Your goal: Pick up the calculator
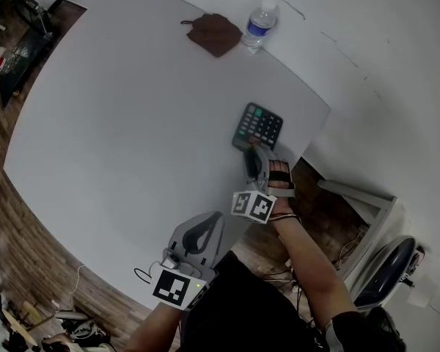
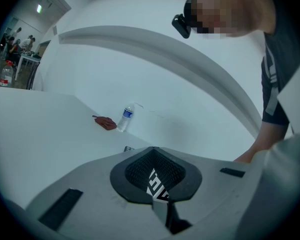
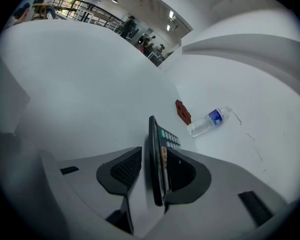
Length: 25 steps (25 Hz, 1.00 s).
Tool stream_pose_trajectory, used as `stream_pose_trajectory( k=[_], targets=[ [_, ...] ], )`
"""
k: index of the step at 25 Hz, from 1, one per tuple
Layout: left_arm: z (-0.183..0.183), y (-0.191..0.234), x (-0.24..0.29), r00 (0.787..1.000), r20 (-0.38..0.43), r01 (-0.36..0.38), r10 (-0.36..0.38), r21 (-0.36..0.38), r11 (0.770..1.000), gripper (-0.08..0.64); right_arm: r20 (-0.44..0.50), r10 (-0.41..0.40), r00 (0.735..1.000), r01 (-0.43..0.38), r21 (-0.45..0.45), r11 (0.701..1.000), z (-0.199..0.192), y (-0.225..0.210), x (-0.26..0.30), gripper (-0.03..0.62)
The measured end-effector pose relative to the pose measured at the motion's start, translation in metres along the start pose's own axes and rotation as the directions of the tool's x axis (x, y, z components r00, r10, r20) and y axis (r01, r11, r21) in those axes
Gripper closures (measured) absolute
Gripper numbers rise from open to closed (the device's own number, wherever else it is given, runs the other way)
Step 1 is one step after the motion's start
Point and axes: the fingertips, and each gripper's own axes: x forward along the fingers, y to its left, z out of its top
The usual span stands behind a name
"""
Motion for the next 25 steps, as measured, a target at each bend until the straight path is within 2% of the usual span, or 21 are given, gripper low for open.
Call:
stream_pose_trajectory(
  k=[2,3,4,10,12,17,25],
  targets=[
    [-0.004,0.002,-0.001,1.000,-0.008,-0.006,0.006,-0.006,1.000,0.555,-0.010,-0.016,1.000,0.016,-0.025,1.000,0.000,-0.001,0.003,0.450],
    [-0.003,0.003,-0.001,1.000,-0.006,-0.005,0.005,-0.008,1.000,0.555,-0.013,-0.028,1.000,0.027,-0.038,0.999,-0.001,-0.002,0.004,0.498],
    [-0.002,0.003,0.000,1.000,-0.003,-0.004,0.004,-0.008,1.000,0.555,-0.015,-0.036,0.999,0.035,-0.050,0.998,-0.001,-0.003,0.004,0.515],
    [-0.003,-0.002,-0.002,1.000,-0.011,-0.002,0.002,-0.004,1.000,0.555,0.010,-0.030,0.999,0.031,-0.066,0.997,0.000,-0.007,-0.005,0.528],
    [0.000,-0.005,-0.004,1.000,0.012,0.007,-0.007,0.011,1.000,0.555,0.028,-0.025,0.999,0.026,-0.050,0.998,0.002,-0.012,-0.011,0.532],
    [0.001,-0.013,-0.003,1.000,-0.006,0.012,-0.012,0.023,1.000,0.555,0.064,-0.030,0.997,0.029,0.019,0.999,0.007,-0.033,-0.027,0.535],
    [0.015,-0.039,-0.010,0.999,0.016,0.041,-0.042,0.078,0.996,0.555,0.185,-0.086,0.979,0.058,0.153,0.987,0.048,-0.078,-0.094,0.535]
  ],
)
